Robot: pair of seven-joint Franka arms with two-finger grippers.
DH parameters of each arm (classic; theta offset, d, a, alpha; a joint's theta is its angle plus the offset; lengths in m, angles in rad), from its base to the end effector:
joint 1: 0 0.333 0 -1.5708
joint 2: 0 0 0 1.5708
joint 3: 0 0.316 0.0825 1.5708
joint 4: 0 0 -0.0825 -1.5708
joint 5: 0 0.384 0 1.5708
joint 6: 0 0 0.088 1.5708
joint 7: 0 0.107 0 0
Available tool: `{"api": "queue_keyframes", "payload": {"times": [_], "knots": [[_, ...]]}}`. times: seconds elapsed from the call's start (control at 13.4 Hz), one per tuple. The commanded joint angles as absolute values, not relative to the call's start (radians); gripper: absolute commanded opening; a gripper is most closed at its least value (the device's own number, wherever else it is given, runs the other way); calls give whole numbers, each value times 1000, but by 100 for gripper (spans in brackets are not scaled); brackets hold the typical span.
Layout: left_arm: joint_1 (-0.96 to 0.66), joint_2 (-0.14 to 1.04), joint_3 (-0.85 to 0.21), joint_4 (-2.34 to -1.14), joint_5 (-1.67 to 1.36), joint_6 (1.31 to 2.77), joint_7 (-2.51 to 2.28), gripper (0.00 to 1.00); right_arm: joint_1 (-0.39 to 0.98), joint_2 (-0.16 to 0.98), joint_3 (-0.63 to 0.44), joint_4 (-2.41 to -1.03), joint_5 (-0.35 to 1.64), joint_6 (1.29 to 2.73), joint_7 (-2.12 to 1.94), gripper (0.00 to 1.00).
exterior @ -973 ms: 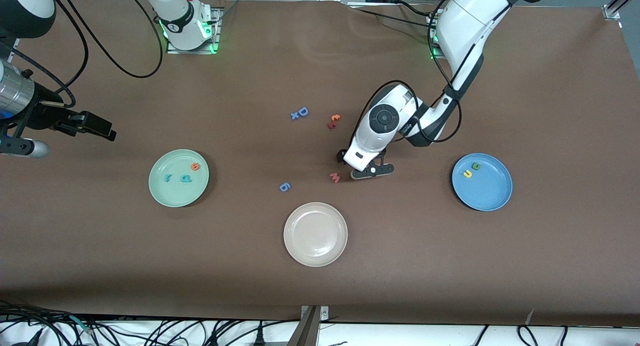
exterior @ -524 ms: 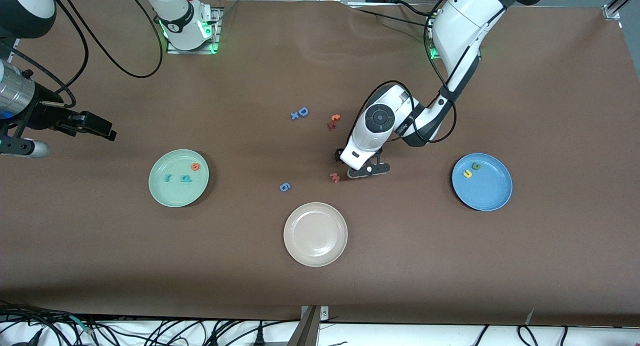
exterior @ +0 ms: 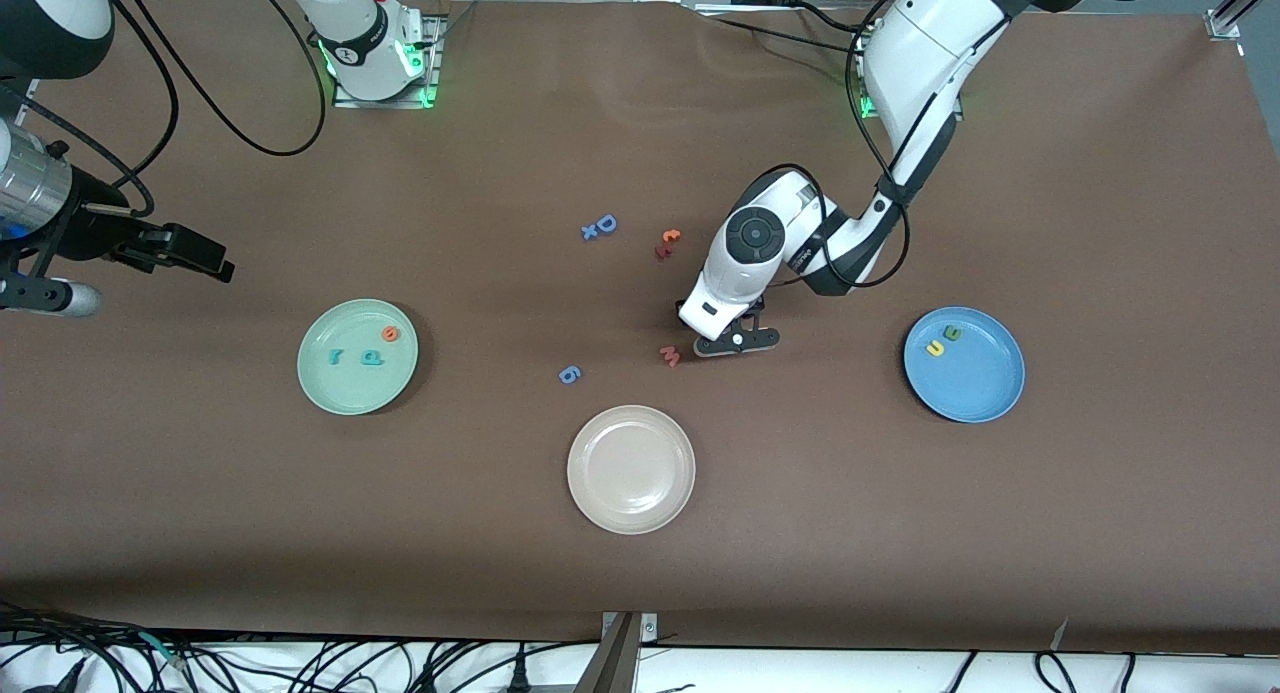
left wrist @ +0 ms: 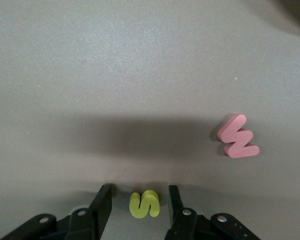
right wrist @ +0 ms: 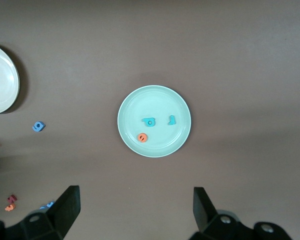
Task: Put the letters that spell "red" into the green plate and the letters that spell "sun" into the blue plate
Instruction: 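Lower the left gripper and grasp the yellow s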
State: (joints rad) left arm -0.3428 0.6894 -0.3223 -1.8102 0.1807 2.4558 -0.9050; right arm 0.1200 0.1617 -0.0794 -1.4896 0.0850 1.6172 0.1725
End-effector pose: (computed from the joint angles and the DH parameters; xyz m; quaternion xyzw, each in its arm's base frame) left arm 0.5187 -0.3902 0.1754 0.9955 0.0838 -0.0317 0.0314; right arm 0.6049 0.0370 0.5736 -0.9969 0.0681 0.0205 0.0340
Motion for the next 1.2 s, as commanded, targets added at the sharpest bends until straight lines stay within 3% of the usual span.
{"api": "queue_keyframes", "payload": {"times": [0.0,0.45,0.82,1.12], "knots": [[-351,709,-316,-1787,218,2461,-934,53,117,152,-77,-1497,74,1611,164,100],[-354,710,-316,-1787,216,2467,-939,25,117,152,-78,-1497,74,1611,164,100],[-356,715,-316,-1787,218,2467,-937,17,117,152,-78,-1499,74,1611,163,100],[-321,703,-313,-1766,219,2451,-902,17,117,152,-78,-1500,74,1611,163,100]]}}
